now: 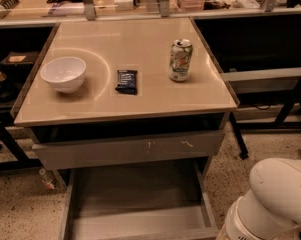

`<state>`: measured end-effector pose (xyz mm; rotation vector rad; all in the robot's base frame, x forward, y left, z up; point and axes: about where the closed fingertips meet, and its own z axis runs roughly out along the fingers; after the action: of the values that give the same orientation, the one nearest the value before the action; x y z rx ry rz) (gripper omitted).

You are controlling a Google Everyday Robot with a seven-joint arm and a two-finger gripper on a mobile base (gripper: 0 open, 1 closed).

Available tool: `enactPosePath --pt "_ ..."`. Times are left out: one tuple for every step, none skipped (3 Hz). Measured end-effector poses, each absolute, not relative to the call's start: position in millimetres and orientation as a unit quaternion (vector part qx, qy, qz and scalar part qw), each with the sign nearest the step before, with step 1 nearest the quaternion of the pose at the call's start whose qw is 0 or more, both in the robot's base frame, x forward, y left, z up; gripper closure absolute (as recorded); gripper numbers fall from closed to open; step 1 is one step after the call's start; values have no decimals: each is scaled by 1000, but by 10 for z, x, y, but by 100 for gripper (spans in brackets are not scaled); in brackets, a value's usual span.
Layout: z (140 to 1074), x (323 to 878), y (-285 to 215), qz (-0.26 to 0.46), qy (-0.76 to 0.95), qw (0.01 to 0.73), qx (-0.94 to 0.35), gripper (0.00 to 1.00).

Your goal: Close middle drawer

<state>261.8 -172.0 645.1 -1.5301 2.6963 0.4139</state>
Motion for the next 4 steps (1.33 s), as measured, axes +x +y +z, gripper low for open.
enactPosePath --pt "6454 2618 -1720 132 862 7 -489 100" --pt "6132 2561 -1700 156 869 1 -469 100" --pt "5579 2538 -1680 192 877 2 -440 100" --pt "4816 2704 -1516 227 880 7 -417 100"
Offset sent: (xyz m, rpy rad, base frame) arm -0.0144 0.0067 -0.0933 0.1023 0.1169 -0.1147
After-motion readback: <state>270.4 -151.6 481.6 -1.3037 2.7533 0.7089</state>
